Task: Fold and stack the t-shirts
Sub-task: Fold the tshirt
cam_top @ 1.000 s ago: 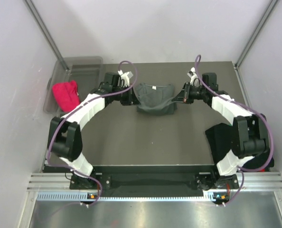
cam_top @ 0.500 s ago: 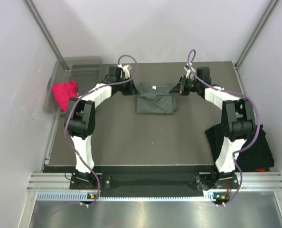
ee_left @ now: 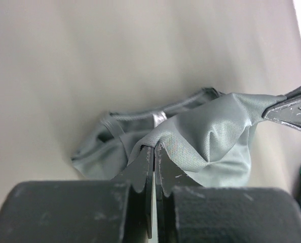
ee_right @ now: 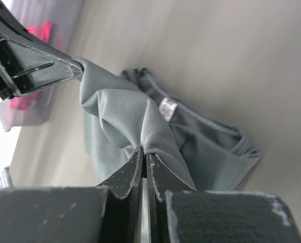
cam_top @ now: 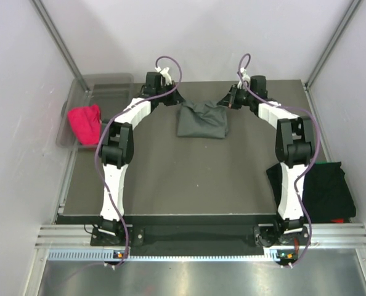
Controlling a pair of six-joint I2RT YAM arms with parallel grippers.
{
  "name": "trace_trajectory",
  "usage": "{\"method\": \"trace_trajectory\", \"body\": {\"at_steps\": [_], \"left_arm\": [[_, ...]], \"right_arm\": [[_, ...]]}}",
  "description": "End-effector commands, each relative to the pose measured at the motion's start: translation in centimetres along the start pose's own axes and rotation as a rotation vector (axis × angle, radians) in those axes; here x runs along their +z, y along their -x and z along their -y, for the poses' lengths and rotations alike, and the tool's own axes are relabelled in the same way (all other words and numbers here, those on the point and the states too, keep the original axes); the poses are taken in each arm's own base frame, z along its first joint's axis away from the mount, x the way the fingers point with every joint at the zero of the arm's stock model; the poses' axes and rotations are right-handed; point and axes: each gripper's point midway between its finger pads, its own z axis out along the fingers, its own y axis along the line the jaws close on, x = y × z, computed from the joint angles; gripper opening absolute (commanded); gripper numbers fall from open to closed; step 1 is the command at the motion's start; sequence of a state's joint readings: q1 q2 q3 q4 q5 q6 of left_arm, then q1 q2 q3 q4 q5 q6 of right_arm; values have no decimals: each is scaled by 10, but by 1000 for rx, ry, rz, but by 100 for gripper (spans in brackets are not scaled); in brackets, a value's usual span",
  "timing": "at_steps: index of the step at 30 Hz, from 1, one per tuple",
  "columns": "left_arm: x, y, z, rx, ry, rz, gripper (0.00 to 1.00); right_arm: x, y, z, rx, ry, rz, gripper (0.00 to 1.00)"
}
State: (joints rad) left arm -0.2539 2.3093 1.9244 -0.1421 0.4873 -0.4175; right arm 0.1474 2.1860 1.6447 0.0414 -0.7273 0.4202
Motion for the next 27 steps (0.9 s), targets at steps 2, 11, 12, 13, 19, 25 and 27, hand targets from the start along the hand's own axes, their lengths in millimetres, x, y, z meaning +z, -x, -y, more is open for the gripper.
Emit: {"method": "trace_trajectory", "body": {"at_steps": [2,11,12,13,19,25,27], "left_arm": [[5,30,-2,25,7,76,0],[0,30,-14,8,61,81,0],[-2,30,-15,6,71,81,0],[-3,31,-18,5,87,85,0],[-10,36,-31,6,178,110,11],[-23,51,-35,56,281,139,65],[-36,70,-33,97,359,181,74]], "right_arm": [[9,33,4,-71,2,76,1],[20,37,19,-75,-13,83,3],[21,36,21,-72,-15,82,3],[21,39,21,-76,-21,88,3],[28,44,26,-75,-26,100,7],[20,56,18,-198,19,87,45],[8,65,12,-232,-9,72,48]]}}
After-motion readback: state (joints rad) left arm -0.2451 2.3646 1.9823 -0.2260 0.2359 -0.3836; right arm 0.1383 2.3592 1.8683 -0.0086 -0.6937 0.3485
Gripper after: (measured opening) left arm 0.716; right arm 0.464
